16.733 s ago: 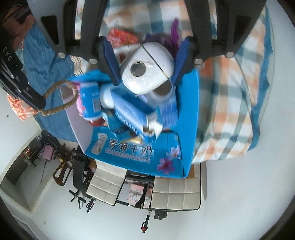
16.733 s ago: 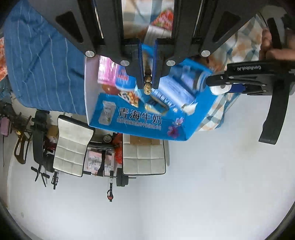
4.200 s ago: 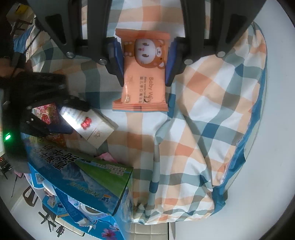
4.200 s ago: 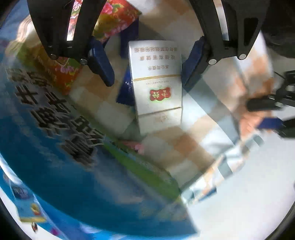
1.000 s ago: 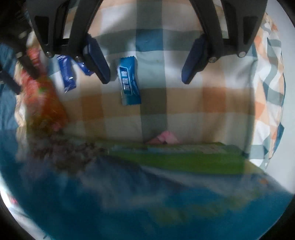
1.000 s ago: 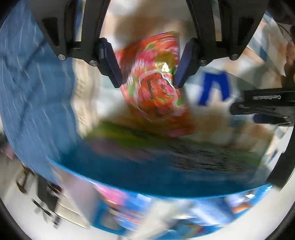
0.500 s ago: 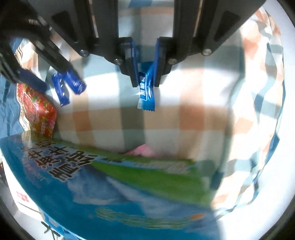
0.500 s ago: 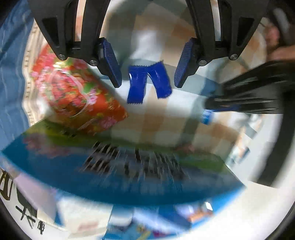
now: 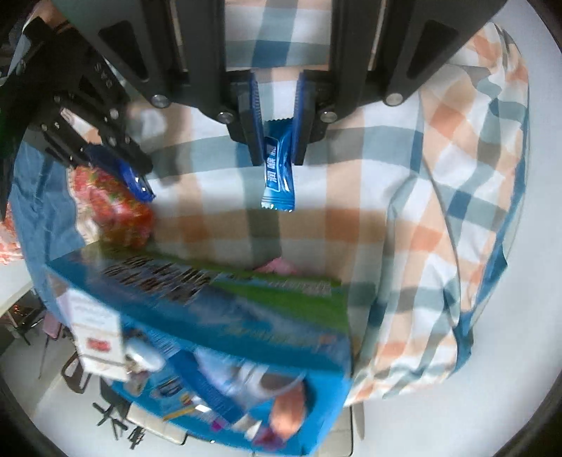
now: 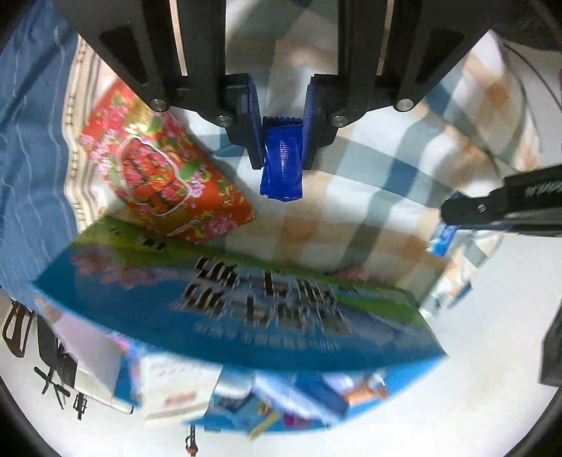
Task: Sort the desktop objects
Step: 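Grasp a blue candy wrapper with each tool from the bedspread, then drop both blue candy wrappers into the blue box, open both tools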
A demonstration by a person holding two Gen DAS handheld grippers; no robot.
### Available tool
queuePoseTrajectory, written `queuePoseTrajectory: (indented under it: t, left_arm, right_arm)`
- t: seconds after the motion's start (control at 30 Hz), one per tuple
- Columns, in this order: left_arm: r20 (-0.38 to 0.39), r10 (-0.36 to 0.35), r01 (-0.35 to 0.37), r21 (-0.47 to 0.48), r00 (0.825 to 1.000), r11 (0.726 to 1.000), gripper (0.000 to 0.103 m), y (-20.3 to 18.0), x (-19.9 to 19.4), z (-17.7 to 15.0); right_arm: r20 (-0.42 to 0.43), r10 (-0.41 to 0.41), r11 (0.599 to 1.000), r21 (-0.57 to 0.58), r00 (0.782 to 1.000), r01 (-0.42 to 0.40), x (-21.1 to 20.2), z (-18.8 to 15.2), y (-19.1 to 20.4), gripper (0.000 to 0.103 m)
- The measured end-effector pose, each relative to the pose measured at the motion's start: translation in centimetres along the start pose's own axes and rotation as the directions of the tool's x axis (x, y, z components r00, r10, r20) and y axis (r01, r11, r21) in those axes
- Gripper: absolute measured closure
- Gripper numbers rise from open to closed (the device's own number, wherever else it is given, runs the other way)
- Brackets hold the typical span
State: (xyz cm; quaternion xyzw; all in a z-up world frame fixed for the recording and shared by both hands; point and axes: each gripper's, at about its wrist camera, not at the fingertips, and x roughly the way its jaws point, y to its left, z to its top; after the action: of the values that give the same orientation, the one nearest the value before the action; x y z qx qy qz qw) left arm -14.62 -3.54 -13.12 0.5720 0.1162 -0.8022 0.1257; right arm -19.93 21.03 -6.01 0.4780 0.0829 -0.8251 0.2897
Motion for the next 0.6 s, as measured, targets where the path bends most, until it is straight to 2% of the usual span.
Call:
queuePoseTrajectory:
  t: [0.2, 0.27, 0.43, 0.6]
  left_arm:
    - [0.078, -0.046, 0.044, 0.020, 0.996, 0.999, 0.088, -1.3, -4.0, 2.8]
    - [0.119, -0.066, 0.062, 0.033, 0.991, 0.998, 0.088, -1.3, -6.1, 5.1]
    - [0.185, -0.080, 0.074, 0.044, 0.979, 0.996, 0.088, -2.0, -8.3, 8.5]
    - [0.235, -0.050, 0.038, 0.055, 0.971, 0.998, 0.088, -3.6, -8.3, 12.5]
  right_arm:
    - [0.102, 0.035, 0.998, 0.040, 0.994, -0.039, -5.9, 0.5, -1.5, 0.082]
    - [0.141, 0.041, 0.998, 0.048, 0.989, -0.048, -6.7, 2.5, -1.2, 0.082]
    - [0.244, 0.032, 0.998, 0.050, 0.969, -0.045, -9.8, 7.4, -2.9, 0.082]
    - [0.275, 0.019, 0.999, 0.042, 0.961, -0.032, -8.4, 12.7, -3.3, 0.082]
